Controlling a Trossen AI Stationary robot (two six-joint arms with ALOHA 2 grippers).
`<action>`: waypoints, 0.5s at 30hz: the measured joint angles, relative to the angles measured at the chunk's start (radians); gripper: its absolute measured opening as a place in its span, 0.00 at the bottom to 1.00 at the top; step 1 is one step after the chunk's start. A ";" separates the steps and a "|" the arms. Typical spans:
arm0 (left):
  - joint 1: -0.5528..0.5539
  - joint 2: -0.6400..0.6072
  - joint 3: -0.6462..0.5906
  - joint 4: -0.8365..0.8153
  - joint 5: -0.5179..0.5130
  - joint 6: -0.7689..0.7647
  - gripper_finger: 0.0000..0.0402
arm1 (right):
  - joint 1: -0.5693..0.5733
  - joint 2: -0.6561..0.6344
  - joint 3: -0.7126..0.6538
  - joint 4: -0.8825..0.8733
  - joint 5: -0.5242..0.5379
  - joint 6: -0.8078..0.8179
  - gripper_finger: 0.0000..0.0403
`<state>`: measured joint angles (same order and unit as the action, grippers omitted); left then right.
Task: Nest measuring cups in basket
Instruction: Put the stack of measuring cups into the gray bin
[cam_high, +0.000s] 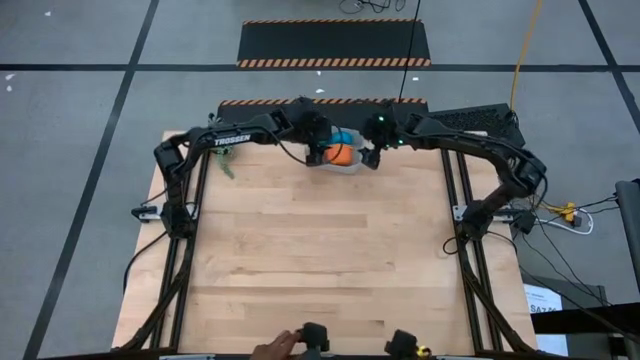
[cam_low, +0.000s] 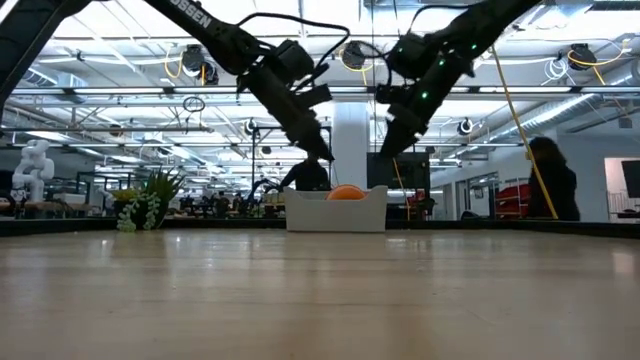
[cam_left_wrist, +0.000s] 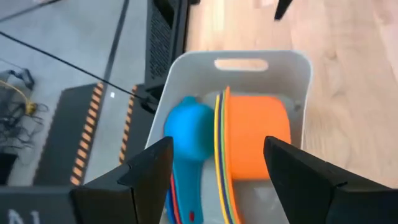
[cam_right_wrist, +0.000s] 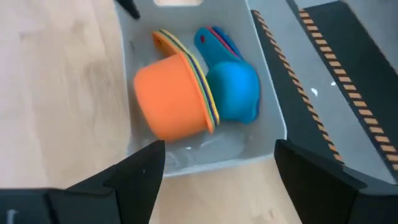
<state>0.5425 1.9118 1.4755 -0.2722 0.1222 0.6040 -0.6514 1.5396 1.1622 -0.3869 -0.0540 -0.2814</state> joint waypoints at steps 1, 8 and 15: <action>-0.007 0.000 0.002 0.004 -0.011 0.000 0.63 | 0.003 -0.020 -0.016 0.007 0.000 0.013 0.74; -0.028 0.000 0.006 0.031 -0.049 -0.011 0.63 | 0.006 -0.161 -0.194 0.155 0.000 0.016 0.74; -0.002 0.000 0.006 -0.026 -0.009 -0.001 0.63 | 0.007 -0.243 -0.255 0.233 0.000 0.022 0.74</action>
<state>0.5404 1.9118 1.4818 -0.2981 0.1135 0.6029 -0.6449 1.2970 0.9071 -0.1535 -0.0536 -0.2591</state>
